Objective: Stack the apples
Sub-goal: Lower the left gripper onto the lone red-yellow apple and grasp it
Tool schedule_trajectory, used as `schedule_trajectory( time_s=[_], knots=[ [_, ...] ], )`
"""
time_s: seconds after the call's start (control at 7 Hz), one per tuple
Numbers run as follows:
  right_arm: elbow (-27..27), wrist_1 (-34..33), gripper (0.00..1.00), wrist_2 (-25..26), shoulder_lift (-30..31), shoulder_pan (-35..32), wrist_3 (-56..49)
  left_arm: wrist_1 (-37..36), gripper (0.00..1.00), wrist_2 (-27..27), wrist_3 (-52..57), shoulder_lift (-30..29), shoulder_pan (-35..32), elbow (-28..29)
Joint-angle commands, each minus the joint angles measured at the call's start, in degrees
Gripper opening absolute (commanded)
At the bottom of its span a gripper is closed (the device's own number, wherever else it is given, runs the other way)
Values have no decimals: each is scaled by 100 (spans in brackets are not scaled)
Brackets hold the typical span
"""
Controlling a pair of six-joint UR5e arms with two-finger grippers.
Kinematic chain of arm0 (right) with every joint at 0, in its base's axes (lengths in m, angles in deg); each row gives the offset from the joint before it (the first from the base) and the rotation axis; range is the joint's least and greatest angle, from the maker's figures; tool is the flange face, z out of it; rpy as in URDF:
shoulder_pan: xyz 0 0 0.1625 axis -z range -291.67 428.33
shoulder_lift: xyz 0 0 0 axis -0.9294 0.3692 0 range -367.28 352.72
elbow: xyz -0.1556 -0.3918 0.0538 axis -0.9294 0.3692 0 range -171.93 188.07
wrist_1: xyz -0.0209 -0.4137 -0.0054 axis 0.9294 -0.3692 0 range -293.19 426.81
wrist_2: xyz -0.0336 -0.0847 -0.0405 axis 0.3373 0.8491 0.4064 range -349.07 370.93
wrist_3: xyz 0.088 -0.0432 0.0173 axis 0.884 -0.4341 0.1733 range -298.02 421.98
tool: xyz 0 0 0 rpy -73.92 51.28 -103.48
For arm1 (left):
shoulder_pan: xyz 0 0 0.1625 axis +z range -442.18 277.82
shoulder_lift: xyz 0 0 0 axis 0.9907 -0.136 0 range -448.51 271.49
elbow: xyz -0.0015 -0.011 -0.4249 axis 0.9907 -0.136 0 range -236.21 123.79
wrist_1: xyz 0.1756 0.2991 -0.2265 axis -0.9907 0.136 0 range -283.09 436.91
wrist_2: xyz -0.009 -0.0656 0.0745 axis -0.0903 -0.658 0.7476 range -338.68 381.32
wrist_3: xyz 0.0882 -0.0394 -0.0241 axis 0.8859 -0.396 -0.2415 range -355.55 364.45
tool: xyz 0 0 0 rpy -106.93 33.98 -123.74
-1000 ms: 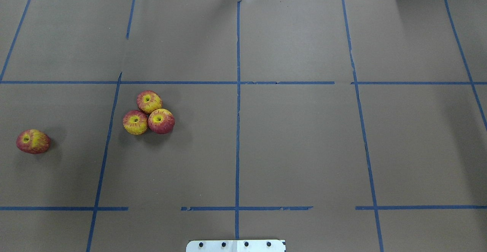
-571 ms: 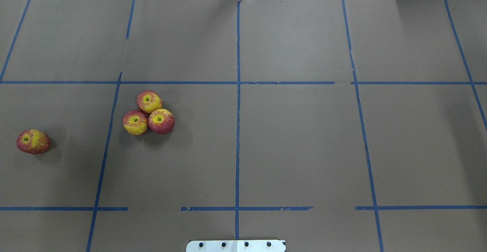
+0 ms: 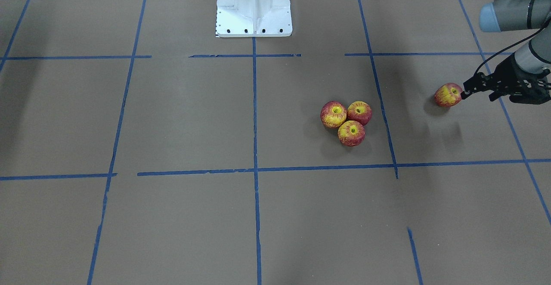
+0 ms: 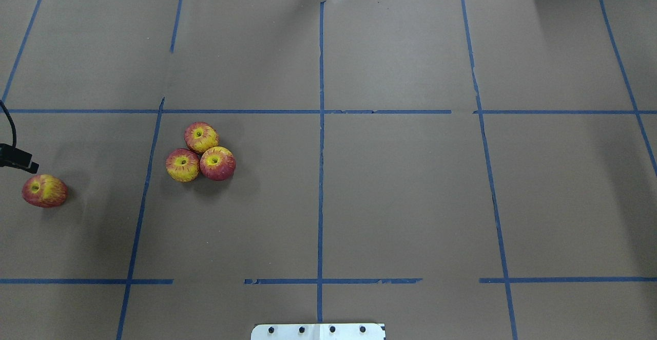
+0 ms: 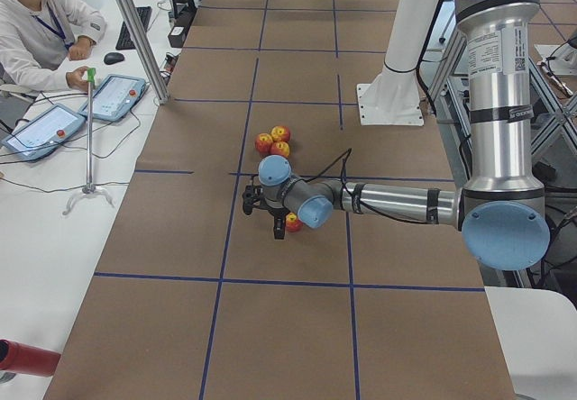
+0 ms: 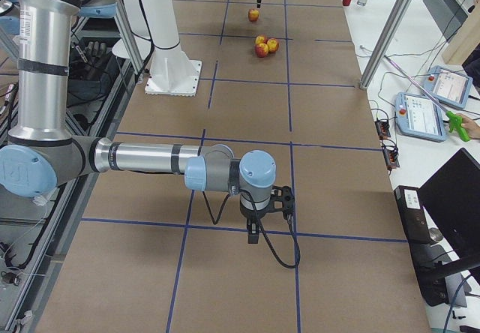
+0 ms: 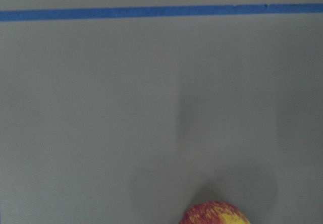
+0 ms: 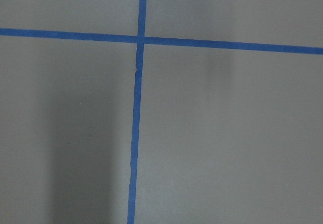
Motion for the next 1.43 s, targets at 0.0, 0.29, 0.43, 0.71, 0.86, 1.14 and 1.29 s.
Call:
schedule_trajectory(
  time_s=[0.0, 0.29, 0.43, 0.71, 0.86, 1.14, 1.29],
  knots=[
    [0, 0, 100, 0, 0, 0, 0, 50, 100, 26, -535, 18, 395, -145],
    [0, 0, 100, 0, 0, 0, 0, 41, 100, 218, -535, 27, 527, -93],
    [0, 0, 100, 0, 0, 0, 0, 33, 100, 228, -535, 27, 571, -49],
    [0, 0, 100, 0, 0, 0, 0, 15, 100, 272, -509, 27, 598, -23],
    [0, 0, 100, 0, 0, 0, 0, 15, 99, 263, -518, 18, 624, 21],
    [0, 0, 100, 0, 0, 0, 0, 33, 68, 263, -465, -17, 677, 118],
    [0, 0, 100, 0, 0, 0, 0, 41, 22, 263, -439, -43, 677, 109]
  ],
)
